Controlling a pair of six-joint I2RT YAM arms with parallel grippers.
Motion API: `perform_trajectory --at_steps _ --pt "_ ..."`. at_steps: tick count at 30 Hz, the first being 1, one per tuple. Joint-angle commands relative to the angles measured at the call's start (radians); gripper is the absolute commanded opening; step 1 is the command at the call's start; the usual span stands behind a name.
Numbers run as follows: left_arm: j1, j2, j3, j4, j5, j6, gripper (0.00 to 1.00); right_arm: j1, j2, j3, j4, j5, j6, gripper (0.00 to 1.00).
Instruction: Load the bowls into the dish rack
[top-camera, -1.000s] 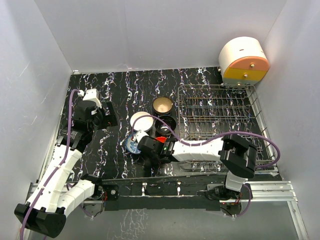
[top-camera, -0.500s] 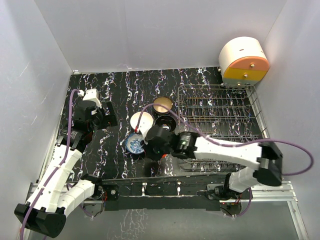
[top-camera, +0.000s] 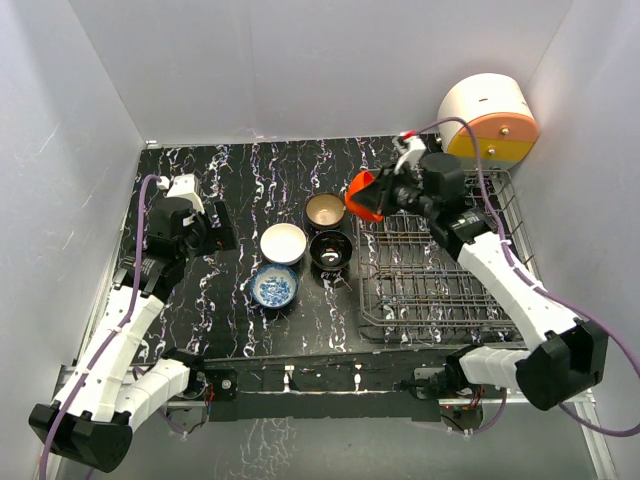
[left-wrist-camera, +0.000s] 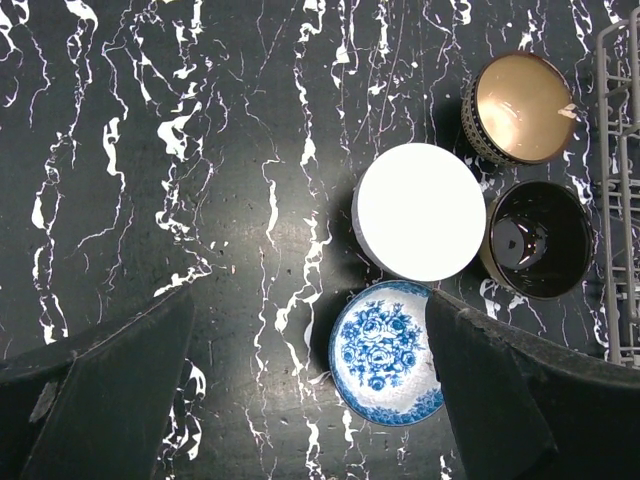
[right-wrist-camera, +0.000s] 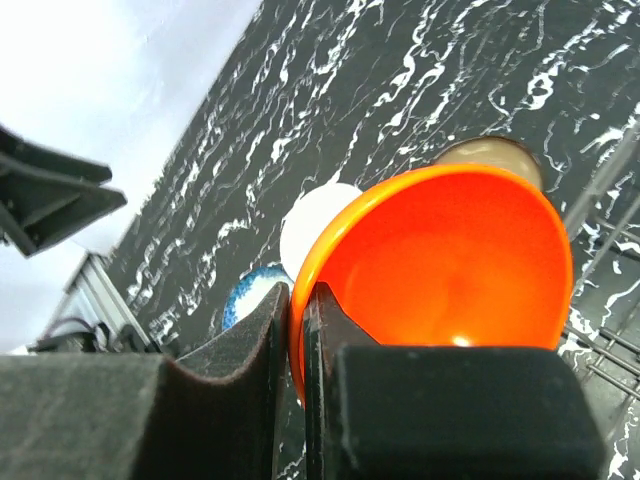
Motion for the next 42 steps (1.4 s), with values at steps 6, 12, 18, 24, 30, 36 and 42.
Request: perform_trajectory --at_steps 6,12,18,24,30,36,42 --pt "-0.004 -0.004 0.062 -0.030 0.018 0.030 0.97 -0.414 0.129 -0.232 0.722 -0.539 0.468 0.08" --pt "-0.004 -0.005 0.069 -0.030 0.018 0.026 0.97 -0.525 0.308 -0.349 1.234 -0.577 0.835 0.08" --pt "-0.004 0.004 0.097 -0.044 0.011 0.035 0.97 -0.568 0.565 -0.393 1.730 -0.563 1.168 0.08" --pt "-0.004 0.003 0.105 -0.054 0.000 0.038 0.97 -0.568 0.728 -0.360 1.818 -0.536 1.245 0.08" --pt "-0.004 -0.002 0.101 -0.062 -0.011 0.035 0.97 -0.571 0.779 -0.331 1.714 -0.502 1.228 0.08" --pt "-0.004 -0.005 0.105 -0.066 -0.020 0.037 0.97 -0.575 0.806 -0.323 1.585 -0.483 1.204 0.08" --pt "-0.004 -0.007 0.105 -0.075 -0.033 0.045 0.97 -0.577 0.788 -0.301 1.393 -0.473 1.117 0.08"
